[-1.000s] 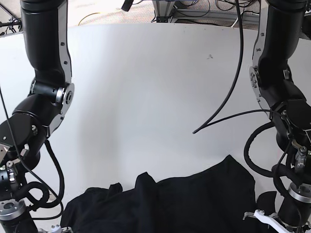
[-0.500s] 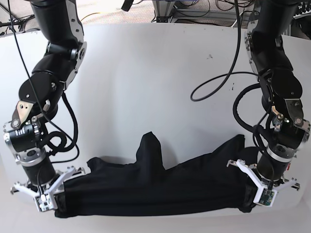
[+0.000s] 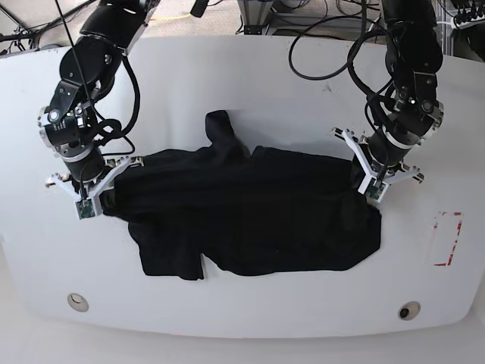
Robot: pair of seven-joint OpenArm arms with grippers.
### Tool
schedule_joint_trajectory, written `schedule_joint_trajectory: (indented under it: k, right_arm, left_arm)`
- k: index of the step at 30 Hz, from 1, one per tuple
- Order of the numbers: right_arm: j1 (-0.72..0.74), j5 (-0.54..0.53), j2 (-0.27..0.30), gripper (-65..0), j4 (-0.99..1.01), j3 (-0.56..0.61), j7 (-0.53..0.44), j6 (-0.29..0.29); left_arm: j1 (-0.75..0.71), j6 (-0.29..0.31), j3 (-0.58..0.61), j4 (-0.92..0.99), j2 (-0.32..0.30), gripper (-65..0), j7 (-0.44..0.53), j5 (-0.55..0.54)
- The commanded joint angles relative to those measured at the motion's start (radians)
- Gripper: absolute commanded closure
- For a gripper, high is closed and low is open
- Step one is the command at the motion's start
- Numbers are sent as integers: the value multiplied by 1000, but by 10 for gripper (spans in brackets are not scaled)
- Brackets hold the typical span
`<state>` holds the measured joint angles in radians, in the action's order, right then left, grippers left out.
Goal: Fold the T-shirt properly
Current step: 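Lay the shirt flat by dragging both grippers back across the table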
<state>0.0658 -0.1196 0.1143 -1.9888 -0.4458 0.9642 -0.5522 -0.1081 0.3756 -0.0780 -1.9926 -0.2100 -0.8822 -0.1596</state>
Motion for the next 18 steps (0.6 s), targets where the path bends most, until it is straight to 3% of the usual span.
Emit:
schedule_joint_trajectory:
  k: [1, 7, 18]
  right_arm:
    - [-44, 54, -15, 0, -22, -46, -15, 30]
    - [-160, 54, -67, 0, -20, -109, -15, 30]
    - [-268, 54, -190, 0, -14, -204, -12, 30]
  left_arm:
    - [-29, -26, -18, -18, -18, 0, -9, 58]
    - [-169, -26, -32, -15, -22, 0, -9, 61]
    - [-316, -13, -161, -10, -26, 0, -9, 68]
